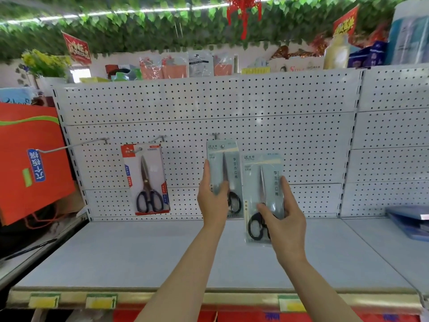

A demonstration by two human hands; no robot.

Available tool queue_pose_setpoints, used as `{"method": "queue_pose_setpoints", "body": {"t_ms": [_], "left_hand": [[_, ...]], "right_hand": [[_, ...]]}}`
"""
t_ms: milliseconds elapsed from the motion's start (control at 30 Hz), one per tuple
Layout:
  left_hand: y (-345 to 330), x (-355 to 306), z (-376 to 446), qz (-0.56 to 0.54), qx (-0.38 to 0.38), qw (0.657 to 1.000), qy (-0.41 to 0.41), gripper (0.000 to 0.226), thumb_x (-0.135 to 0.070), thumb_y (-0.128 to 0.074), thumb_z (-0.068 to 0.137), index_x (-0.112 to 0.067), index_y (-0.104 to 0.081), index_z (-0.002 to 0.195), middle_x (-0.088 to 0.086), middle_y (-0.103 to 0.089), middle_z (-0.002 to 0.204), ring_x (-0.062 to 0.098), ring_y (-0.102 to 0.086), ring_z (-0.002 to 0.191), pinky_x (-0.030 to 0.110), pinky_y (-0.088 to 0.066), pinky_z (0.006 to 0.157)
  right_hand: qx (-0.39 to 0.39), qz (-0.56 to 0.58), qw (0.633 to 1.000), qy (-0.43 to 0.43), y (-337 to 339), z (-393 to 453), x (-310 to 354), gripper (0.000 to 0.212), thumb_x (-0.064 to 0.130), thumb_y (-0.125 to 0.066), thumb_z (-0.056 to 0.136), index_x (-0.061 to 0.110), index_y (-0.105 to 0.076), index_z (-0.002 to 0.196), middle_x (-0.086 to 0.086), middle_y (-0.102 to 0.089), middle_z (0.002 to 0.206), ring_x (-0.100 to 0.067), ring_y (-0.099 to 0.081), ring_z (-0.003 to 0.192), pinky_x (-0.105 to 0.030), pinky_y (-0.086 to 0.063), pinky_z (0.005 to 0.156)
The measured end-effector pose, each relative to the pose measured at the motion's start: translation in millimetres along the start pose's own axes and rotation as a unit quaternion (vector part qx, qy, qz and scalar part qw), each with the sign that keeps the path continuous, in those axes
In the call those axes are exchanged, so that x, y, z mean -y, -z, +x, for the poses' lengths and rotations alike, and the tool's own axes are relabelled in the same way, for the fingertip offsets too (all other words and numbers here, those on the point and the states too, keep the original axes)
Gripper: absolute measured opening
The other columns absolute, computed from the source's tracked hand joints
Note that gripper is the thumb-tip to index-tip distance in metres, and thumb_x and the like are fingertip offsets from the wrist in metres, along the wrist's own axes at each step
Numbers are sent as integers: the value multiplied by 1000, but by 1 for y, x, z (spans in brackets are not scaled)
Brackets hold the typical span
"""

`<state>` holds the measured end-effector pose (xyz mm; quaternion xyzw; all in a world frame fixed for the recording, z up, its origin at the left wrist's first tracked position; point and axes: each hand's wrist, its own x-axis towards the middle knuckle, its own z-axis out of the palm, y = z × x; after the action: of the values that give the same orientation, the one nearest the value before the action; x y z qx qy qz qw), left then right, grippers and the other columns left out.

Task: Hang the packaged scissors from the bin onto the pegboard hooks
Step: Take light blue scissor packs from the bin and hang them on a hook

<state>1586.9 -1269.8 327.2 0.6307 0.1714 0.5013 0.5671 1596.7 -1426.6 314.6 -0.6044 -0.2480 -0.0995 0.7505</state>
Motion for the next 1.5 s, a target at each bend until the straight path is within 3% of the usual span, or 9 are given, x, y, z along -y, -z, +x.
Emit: {"method": "queue_pose_setpoints", "body": {"t_ms": [133,267,367,500,633,833,1267,1400,1500], "left_hand": [[-1,18,9,54,-5,999,-2,75,-13,-65,92,-53,-32,146,-32,-53,119,5,-58,113,32,-51,98],[-6,23,19,120,-12,992,-33,70,-22,-61,96,-49,-26,150,-26,-49,102,-10,-50,85,19,-45,74],[-1,27,21,178,2,983,-50,71,-27,-59,97,-48,-20,152,-8,-52,109,-6,-51,80,15,-40,63],[14,26,28,204,-8,975,-85,60,-33,-55,99,-43,-27,152,-5,-47,127,12,-54,108,36,-52,87],[27,-11,43,155,-8,975,-158,56,-54,-40,97,-37,-33,150,-9,-37,141,16,-42,132,43,-44,106],[29,-52,54,291,105,919,-244,69,-56,-59,87,-34,-36,149,-17,-32,146,9,-32,135,29,-41,98],[22,-44,64,392,113,874,-263,81,-46,-72,83,-21,-33,150,-10,-31,146,15,-34,126,34,-52,89],[19,-35,70,414,116,867,-250,84,-47,-71,83,-20,-30,151,-8,-29,148,18,-35,126,35,-51,92],[17,-28,74,437,123,856,-245,84,-47,-70,84,-21,-27,152,-6,-27,150,20,-35,127,35,-50,93]], "right_hand": [[10,0,1000,7,-6,1,-3,77,8,-73,81,46,-40,140,16,-57,134,7,-60,105,-17,-50,89],[16,5,1000,8,-14,2,-7,78,7,-73,81,44,-40,141,18,-55,135,9,-58,107,-14,-50,88],[26,6,1000,9,-22,3,-10,78,7,-72,81,45,-40,141,18,-53,137,5,-57,113,-14,-51,86],[45,6,999,12,-40,9,-9,77,7,-72,82,44,-39,142,19,-52,138,5,-56,115,-9,-49,83],[57,-6,998,27,-62,21,-8,77,11,-72,81,46,-39,141,20,-52,138,-3,-53,121,-23,-50,96],[59,16,998,11,-87,32,-11,78,8,-73,80,42,-40,142,20,-54,134,3,-53,119,-30,-50,98],[24,22,999,-2,-99,35,-37,77,16,-76,78,54,-40,136,12,-59,131,-11,-59,118,-42,-51,97],[28,-10,1000,-1,-103,42,-43,78,18,-76,79,49,-38,139,17,-57,129,-5,-56,118,-36,-50,98],[18,-39,999,3,-103,46,-47,76,16,-75,81,40,-38,143,25,-52,115,14,-50,106,-13,-46,90]]}}
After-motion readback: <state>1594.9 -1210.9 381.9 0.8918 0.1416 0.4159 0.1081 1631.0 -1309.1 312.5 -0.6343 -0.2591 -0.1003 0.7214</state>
